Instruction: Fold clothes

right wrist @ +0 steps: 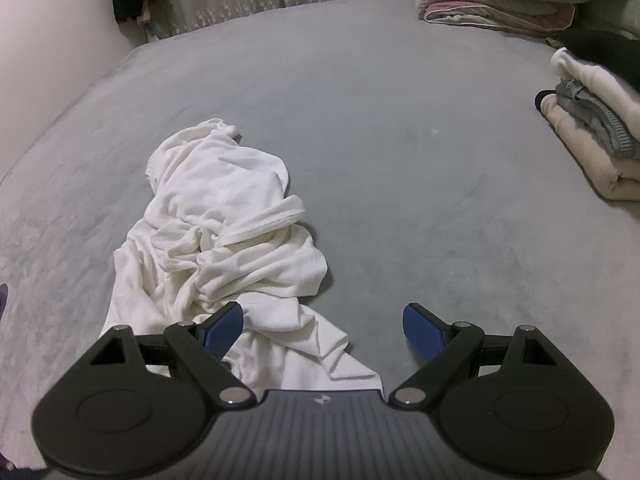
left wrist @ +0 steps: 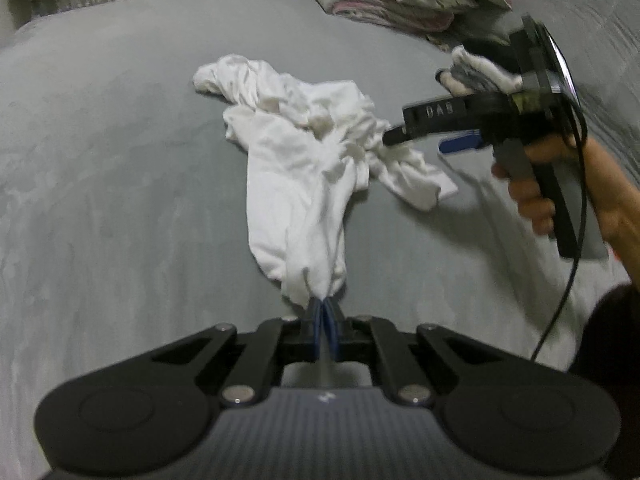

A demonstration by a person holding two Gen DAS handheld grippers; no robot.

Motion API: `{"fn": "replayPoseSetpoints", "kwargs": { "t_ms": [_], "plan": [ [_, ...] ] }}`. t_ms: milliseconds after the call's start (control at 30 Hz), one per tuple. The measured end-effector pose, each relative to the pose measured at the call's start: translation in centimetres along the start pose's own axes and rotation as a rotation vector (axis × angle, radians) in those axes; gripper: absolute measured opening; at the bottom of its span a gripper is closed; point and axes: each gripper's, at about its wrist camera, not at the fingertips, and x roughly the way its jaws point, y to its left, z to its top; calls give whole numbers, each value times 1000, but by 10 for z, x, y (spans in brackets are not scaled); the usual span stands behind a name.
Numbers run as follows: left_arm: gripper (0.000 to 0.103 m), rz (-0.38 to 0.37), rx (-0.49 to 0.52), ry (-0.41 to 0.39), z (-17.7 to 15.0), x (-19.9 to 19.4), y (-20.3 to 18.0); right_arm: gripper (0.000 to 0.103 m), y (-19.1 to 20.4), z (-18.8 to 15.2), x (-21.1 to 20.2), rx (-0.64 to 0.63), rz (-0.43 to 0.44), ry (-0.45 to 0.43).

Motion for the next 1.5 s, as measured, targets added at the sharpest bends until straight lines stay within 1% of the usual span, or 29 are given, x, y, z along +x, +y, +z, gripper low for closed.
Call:
{"fn": "replayPoseSetpoints", "kwargs": {
  "t_ms": [133,267,300,333,367,533,600,633,700,867,1000,1067,1167,1233,1300,1400,1467,1500],
  "plan": [
    [4,9,28,24,-6,1,0,88,0,0,1,-1,2,3],
    [9,1,16,28,-5,0,4,88,0,0,1,1,3,4],
    [18,-3,7,26,-3,-1,5,88,0,0,1,1,3,4],
    [34,-6,-5,21,-2,-2,6,88,-1,0,0,1,2,3],
    [46,-8,-14,15,0,-3,8,88,-1,0,0,2,2,3],
    [55,-2,-27,-34,10,-8,10,88,-3,0,-1,5,3,4],
    [61,10,-32,-49,15,-8,11,88,-4,0,-1,7,4,3],
    [68,22,-37,-57,17,-7,12,88,-5,0,-1,8,4,3],
    [72,47,-47,-72,22,-5,15,88,-6,1,-2,14,5,3],
    [72,90,-98,-91,38,4,27,88,-12,1,-6,33,3,-6],
    [72,100,-139,-116,56,12,35,88,-17,4,-5,44,1,-9],
    [69,101,-151,-120,67,22,36,88,-17,7,-4,44,5,-13],
    [67,99,-157,-118,79,37,34,88,-15,7,-2,39,26,-14],
    [66,102,-163,-109,87,49,32,84,-12,7,0,31,45,-8],
    [64,102,-172,-96,91,61,31,83,-11,5,1,26,57,-1],
    [56,114,-189,-61,93,79,31,80,-7,2,4,15,67,16],
    [45,119,-195,-47,93,84,31,77,-4,1,7,8,67,26],
    [42,120,-195,-43,92,85,31,73,-3,0,8,1,63,28]
  ]
}}
